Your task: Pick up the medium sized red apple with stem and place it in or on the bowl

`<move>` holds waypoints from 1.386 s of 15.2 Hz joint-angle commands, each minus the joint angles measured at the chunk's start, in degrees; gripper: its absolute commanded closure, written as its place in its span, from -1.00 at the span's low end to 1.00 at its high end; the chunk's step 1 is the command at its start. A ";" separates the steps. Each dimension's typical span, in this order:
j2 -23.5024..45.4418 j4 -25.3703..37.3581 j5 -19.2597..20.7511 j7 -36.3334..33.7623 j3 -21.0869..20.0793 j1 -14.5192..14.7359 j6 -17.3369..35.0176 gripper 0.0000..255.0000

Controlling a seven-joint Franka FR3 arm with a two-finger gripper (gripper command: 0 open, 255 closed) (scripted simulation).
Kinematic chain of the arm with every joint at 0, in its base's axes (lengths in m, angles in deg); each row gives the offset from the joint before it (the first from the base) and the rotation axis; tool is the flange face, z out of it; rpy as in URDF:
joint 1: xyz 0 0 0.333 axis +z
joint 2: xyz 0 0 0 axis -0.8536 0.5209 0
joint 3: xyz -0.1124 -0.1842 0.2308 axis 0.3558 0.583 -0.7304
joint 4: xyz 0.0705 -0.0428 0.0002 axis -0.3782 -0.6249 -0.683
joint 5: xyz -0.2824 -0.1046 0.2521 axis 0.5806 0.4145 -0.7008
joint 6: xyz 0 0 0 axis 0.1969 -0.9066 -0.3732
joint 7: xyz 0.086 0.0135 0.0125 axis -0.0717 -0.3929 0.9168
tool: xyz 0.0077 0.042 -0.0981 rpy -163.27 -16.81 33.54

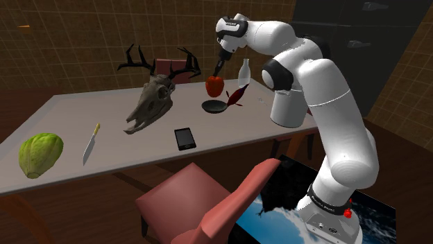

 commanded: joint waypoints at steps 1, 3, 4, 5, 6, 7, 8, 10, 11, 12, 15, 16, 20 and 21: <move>-0.01 -1.64 -0.24 0.81 -0.07 0.44 1.36 1.00; 0.03 -3.18 -0.49 1.53 -0.18 0.88 2.65 1.00; 0.07 -3.91 -0.64 1.88 -0.24 1.08 3.28 1.00; 0.12 -4.60 -0.79 2.24 -0.32 1.26 3.89 1.00; 0.19 -5.28 -0.96 2.59 -0.40 1.43 4.50 1.00; 0.27 -5.93 -1.13 2.94 -0.49 1.58 5.10 1.00; 0.37 -6.55 -1.32 3.29 -0.58 1.72 5.69 1.00; 0.59 -7.73 -1.71 3.98 -0.80 1.95 6.84 1.00; 0.66 -8.04 -1.83 4.17 -0.86 2.01 7.16 1.00; 0.66 -8.05 -1.82 4.18 -0.86 2.02 7.17 1.00; 0.66 -8.04 -1.83 4.17 -0.86 2.01 7.16 1.00; 0.66 -8.04 -1.83 4.17 -0.86 2.01 7.16 1.00; 0.66 -8.04 -1.82 4.17 -0.87 2.01 7.17 -1.00; 0.67 -8.03 -1.82 4.16 -0.87 2.01 7.16 -1.00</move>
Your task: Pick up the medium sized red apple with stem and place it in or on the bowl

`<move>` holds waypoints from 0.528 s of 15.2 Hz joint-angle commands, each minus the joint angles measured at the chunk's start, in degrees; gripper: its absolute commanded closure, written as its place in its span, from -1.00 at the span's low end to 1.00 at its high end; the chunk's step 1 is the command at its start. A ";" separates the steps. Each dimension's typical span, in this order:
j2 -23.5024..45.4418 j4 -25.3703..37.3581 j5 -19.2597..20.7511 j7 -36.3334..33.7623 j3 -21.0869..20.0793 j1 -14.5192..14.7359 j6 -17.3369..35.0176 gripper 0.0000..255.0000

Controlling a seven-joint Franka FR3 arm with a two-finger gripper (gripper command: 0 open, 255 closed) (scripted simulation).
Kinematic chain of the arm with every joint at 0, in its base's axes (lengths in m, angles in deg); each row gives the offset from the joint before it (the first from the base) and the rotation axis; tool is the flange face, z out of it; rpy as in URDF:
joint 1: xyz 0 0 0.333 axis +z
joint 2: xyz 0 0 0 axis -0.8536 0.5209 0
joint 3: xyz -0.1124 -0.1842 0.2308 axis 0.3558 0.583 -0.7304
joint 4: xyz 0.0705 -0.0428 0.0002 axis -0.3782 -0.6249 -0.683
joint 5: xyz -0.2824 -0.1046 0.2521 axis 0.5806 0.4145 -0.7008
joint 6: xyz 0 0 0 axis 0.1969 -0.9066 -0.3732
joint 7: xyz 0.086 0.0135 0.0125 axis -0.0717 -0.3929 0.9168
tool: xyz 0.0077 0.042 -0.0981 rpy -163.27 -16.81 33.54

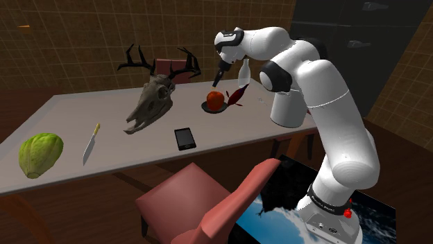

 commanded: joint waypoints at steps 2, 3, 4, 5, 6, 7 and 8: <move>0.00 0.01 0.00 0.00 0.00 0.00 0.00 -1.00; 0.00 0.01 0.00 0.00 0.00 0.00 0.00 -1.00; 0.00 0.01 0.00 0.00 0.00 0.00 0.00 -1.00; -1.06 0.00 0.63 -0.21 0.52 0.08 -0.99 -1.00; -2.08 0.10 1.25 -0.44 1.01 0.13 -2.02 -1.00; -3.04 0.30 1.85 -0.69 1.48 0.14 -3.09 -1.00; -3.77 0.54 2.32 -0.90 1.84 0.11 -3.96 -1.00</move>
